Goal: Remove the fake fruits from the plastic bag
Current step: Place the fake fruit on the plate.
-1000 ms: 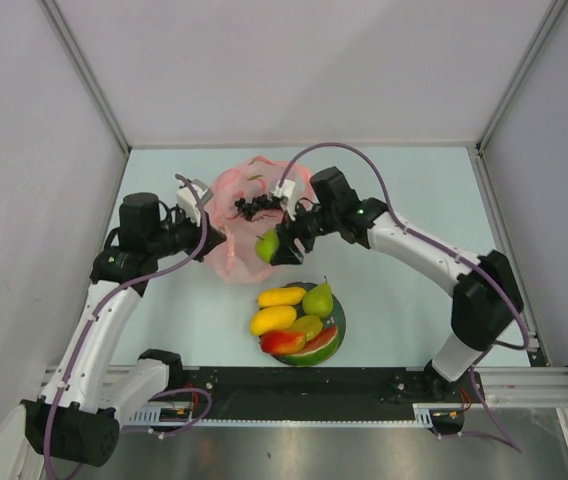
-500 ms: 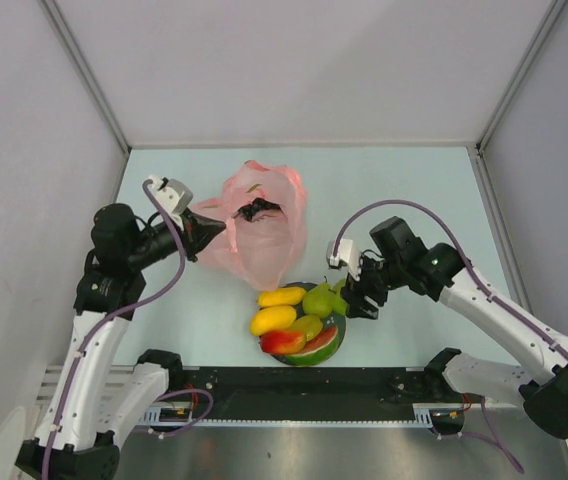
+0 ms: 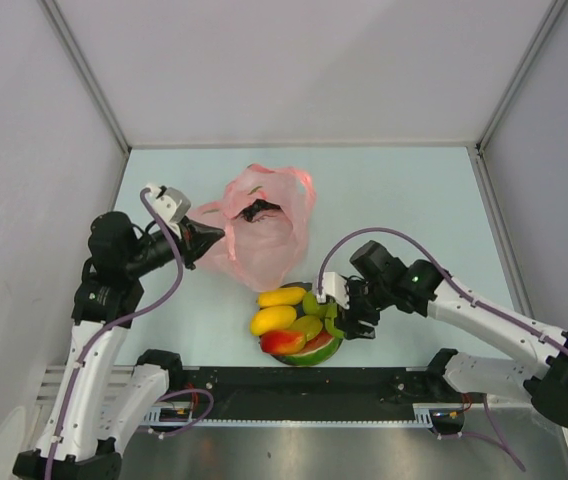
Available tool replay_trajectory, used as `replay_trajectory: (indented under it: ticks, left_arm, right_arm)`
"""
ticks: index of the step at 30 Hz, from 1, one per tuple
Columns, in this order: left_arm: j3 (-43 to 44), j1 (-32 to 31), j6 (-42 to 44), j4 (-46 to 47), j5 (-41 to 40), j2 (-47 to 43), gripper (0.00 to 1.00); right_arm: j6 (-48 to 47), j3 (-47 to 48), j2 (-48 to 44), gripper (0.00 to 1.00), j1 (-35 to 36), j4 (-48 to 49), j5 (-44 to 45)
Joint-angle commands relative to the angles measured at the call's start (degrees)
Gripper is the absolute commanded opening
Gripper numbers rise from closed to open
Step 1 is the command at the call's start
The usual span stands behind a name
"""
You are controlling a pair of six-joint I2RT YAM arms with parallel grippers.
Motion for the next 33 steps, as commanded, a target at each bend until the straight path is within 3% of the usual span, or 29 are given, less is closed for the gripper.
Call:
replay_trajectory:
  ticks: [1,10,22,33]
  left_arm:
    - [-0.6,1.1,1.1,-0.1,1.6,-1.6,0.0]
    - [-1.7,1.6,1.3,0.5,2.0,-2.1,0.0]
    - [-2.6,1.6,0.8,1.9,3.0,-1.4,0.0]
    - [-3.5,1.6,-0.3,2.9,3.5,-1.2,0.0]
  right_arm:
    - [-2.5,-0.6,1.4,0.37,3.1,4.7,3.3]
    - [-4.0,-0.7,6.2,0.4,6.3,8.3,4.9]
    - [-5.2,-3.6,6.8,0.51,6.2,8.7,6.1]
    - [-4.1,-5.9,5.4,0.83,6.2,11.4,7.7]
